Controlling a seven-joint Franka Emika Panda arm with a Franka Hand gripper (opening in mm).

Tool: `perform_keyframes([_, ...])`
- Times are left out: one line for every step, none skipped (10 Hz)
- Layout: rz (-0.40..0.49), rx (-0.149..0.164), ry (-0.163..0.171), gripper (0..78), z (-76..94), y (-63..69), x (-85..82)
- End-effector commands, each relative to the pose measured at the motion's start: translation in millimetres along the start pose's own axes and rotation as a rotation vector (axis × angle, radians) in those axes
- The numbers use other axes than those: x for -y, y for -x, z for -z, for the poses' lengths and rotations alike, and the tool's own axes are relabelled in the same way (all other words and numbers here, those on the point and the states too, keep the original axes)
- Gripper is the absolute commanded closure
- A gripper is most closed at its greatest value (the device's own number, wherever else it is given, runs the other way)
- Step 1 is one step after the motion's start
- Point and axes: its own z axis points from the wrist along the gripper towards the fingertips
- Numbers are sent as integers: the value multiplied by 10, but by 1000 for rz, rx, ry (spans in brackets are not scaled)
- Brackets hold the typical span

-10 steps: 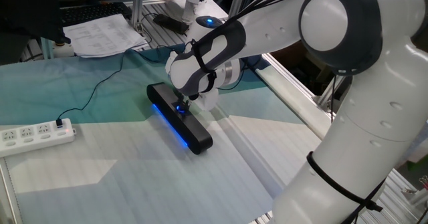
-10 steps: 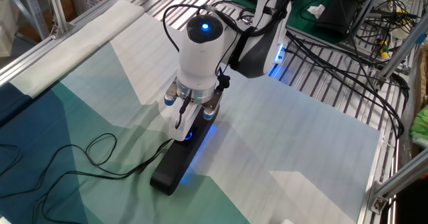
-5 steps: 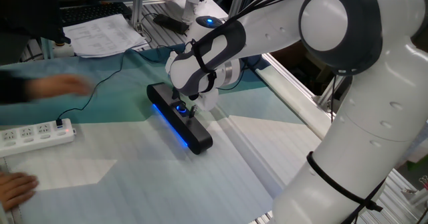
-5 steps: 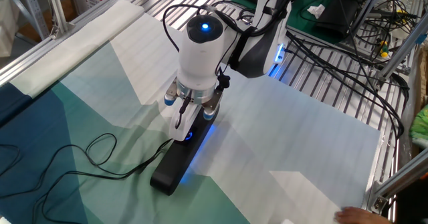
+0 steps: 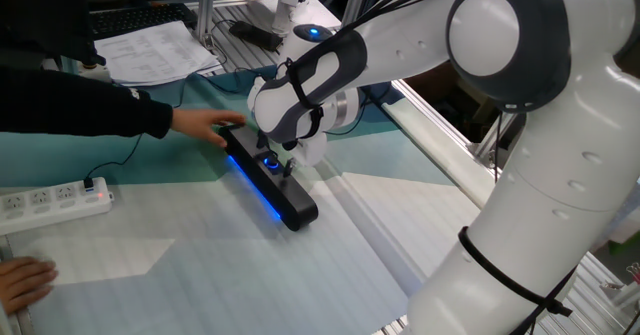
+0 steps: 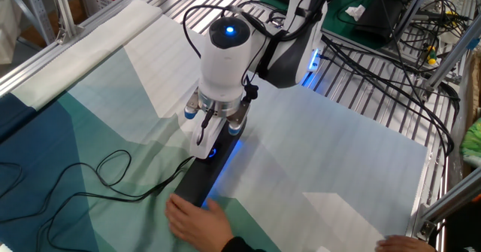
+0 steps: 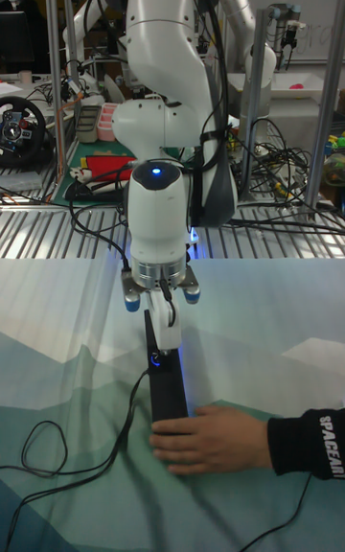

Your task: Turn the knob to decrease the volume of the speaker

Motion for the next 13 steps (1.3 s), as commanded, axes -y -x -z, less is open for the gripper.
perform_keyframes([4, -16, -2, 1, -40, 8, 1])
perform_keyframes([3, -16, -2, 1, -40, 8, 1])
perform_keyframes([3, -16, -2, 1, -40, 8, 1])
perform_keyframes([2, -16, -2, 1, -40, 8, 1])
perform_keyframes([2, -18, -2, 1, -40, 8, 1])
perform_keyframes([6, -19, -3, 1, -39, 6, 1])
perform_keyframes([8, -20, -4, 1, -37, 5, 1])
perform_keyframes([17, -21, -4, 1, -18, -5, -2])
perform_keyframes([20, -32, -5, 1, 32, -19, -8])
perform_keyframes([19, -37, -6, 1, 51, -28, -10])
perform_keyframes([25, -40, -7, 1, 63, -51, -7])
perform_keyframes([31, -40, -9, 1, 65, -53, -7])
perform_keyframes([38, -39, -12, 1, 66, -53, -7])
